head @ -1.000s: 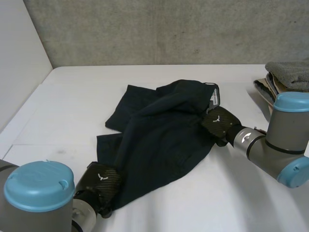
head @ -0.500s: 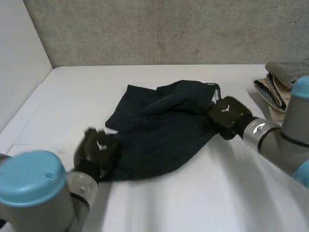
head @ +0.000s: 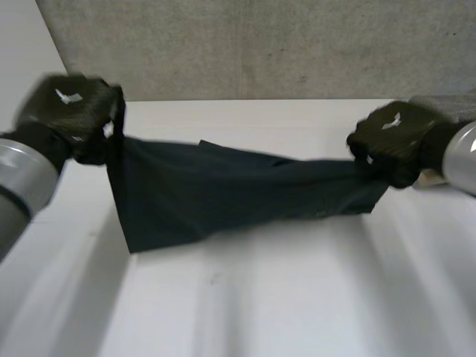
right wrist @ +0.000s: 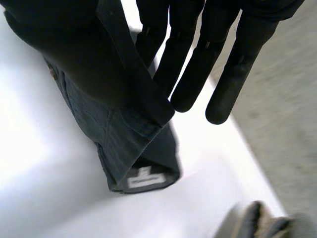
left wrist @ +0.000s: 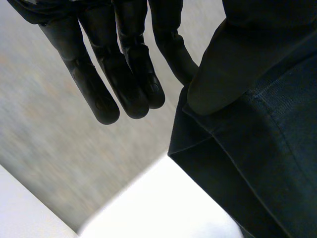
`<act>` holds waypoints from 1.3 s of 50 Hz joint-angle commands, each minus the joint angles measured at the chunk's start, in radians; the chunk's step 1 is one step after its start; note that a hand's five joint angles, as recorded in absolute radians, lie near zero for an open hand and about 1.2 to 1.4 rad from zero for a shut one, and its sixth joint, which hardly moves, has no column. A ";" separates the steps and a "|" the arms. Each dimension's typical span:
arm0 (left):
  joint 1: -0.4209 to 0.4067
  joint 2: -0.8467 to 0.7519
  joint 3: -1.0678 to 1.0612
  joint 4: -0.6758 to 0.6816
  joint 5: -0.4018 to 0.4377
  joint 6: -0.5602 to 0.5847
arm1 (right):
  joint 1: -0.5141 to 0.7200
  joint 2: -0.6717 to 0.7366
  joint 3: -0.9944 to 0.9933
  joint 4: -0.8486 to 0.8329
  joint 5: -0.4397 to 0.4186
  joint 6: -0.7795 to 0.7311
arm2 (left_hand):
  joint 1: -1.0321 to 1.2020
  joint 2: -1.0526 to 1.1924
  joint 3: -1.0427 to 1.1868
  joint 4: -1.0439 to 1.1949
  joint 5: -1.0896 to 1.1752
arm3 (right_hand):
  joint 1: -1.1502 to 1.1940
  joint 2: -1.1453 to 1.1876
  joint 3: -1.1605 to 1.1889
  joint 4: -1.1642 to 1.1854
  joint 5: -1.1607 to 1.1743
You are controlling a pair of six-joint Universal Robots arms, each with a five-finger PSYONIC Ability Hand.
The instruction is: Fold the laundry.
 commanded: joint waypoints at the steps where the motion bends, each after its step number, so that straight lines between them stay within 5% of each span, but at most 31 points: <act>1: -0.005 -0.331 0.166 0.033 -0.011 0.048 | 0.054 0.258 -0.109 -0.003 0.097 -0.017 | 0.286 0.203 0.203 0.199 0.229 | 0.326 0.240 0.212 0.203 0.257; 9: -0.008 -0.550 0.619 0.172 -0.002 0.098 | 0.124 0.481 -0.538 -0.250 0.226 0.115 | 0.286 0.203 0.203 0.199 0.229 | 0.326 0.240 0.212 0.203 0.257; 13: 0.009 -0.557 0.826 0.440 0.018 0.050 | 0.131 0.483 -0.717 -0.665 0.251 0.204 | 0.286 0.203 0.203 0.199 0.229 | 0.326 0.240 0.212 0.203 0.257; 17: 0.014 -0.518 0.840 0.598 0.026 -0.036 | 0.137 0.409 -0.619 -1.018 0.212 0.293 | 0.286 0.203 0.203 0.199 0.229 | 0.326 0.240 0.212 0.203 0.257; 23: 0.022 -0.471 0.718 0.599 0.035 -0.064 | 0.140 0.361 -0.441 -1.277 0.168 0.371 | 0.286 0.203 0.203 0.199 0.229 | 0.326 0.240 0.212 0.203 0.257; 32: 0.045 -0.444 0.319 0.611 0.027 -0.063 | 0.132 0.488 -0.350 -1.145 0.146 0.373 | 0.286 0.203 0.203 0.199 0.229 | 0.326 0.240 0.212 0.203 0.257; 41: 0.008 -0.583 0.050 0.626 0.067 -0.044 | 0.149 0.653 -0.186 -1.008 0.148 0.296 | 0.286 0.203 0.203 0.199 0.229 | 0.326 0.240 0.212 0.203 0.257; 48: -0.001 -0.556 -0.082 0.541 0.097 0.028 | 0.166 0.619 -0.053 -0.870 0.151 0.158 | 0.286 0.203 0.203 0.199 0.229 | 0.326 0.240 0.212 0.203 0.257; 55: 0.011 -0.329 -0.195 0.257 0.116 0.078 | 0.169 0.418 0.089 -0.587 0.178 0.045 | 0.286 0.203 0.203 0.199 0.229 | 0.326 0.240 0.212 0.203 0.257; 65: 0.055 -0.008 -0.335 -0.344 0.184 0.288 | 0.122 0.095 0.348 0.036 0.215 -0.217 | 0.286 0.203 0.203 0.199 0.229 | 0.326 0.240 0.212 0.203 0.257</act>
